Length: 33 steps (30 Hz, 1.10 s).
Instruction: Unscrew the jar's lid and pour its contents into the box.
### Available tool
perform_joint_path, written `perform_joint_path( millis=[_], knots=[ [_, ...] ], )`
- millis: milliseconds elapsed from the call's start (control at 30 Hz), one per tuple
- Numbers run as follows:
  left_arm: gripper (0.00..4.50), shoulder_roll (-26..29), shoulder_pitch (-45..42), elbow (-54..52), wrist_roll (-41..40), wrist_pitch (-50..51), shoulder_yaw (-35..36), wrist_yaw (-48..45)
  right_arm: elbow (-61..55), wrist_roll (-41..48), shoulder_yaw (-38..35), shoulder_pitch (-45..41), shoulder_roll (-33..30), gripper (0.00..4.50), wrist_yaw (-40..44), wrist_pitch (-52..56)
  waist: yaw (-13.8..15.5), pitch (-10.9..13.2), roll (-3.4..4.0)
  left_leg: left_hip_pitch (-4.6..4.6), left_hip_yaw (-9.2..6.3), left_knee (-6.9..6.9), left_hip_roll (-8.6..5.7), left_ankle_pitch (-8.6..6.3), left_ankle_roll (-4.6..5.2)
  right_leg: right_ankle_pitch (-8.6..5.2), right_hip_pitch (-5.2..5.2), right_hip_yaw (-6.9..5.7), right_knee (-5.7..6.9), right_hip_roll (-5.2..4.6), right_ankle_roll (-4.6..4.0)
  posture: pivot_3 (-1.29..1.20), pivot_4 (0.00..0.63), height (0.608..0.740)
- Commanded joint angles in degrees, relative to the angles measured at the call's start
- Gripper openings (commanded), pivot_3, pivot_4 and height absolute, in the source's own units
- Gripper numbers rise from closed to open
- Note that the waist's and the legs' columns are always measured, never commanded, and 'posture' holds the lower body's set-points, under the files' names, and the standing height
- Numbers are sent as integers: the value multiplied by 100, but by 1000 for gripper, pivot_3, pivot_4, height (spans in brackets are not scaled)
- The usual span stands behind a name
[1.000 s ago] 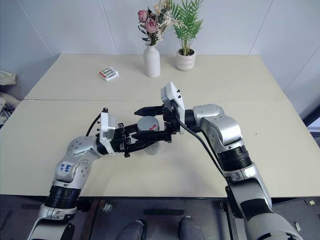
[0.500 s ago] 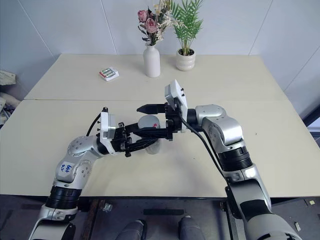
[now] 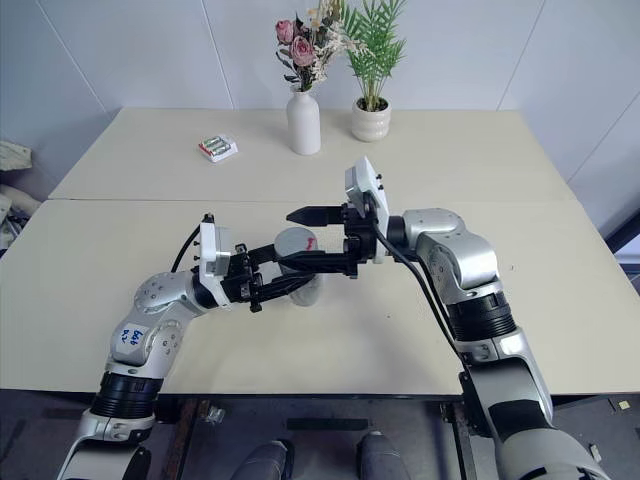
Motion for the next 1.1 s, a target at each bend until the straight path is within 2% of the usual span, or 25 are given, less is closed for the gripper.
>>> perform_joint_path(
  millis=[33, 767, 1100],
  knots=[
    [2269, 41, 31, -204, -81, -100, 21, -105, 64, -50, -291, 12, -185, 4475, -100, -135, 2, 0, 0, 0, 0, 0, 0, 0, 0, 0, 0, 0, 0, 0, 0, 0, 150, 740],
    [2269, 54, -13, -165, -71, -89, 24, -124, 484, -157, -536, 103, -645, 4475, -101, -330, -5, 0, 0, 0, 3, 0, 1, 0, 0, 0, 0, 2, 0, 4, 0, 0, 150, 740],
    [2269, 91, -11, -167, -67, -77, 55, -119, -55, 283, -688, 241, -993, 4475, 372, 162, -1, 0, 0, 0, 3, 1, 1, 0, 0, 1, 2, 2, -2, 3, 1, 0, 150, 740]
  ],
)
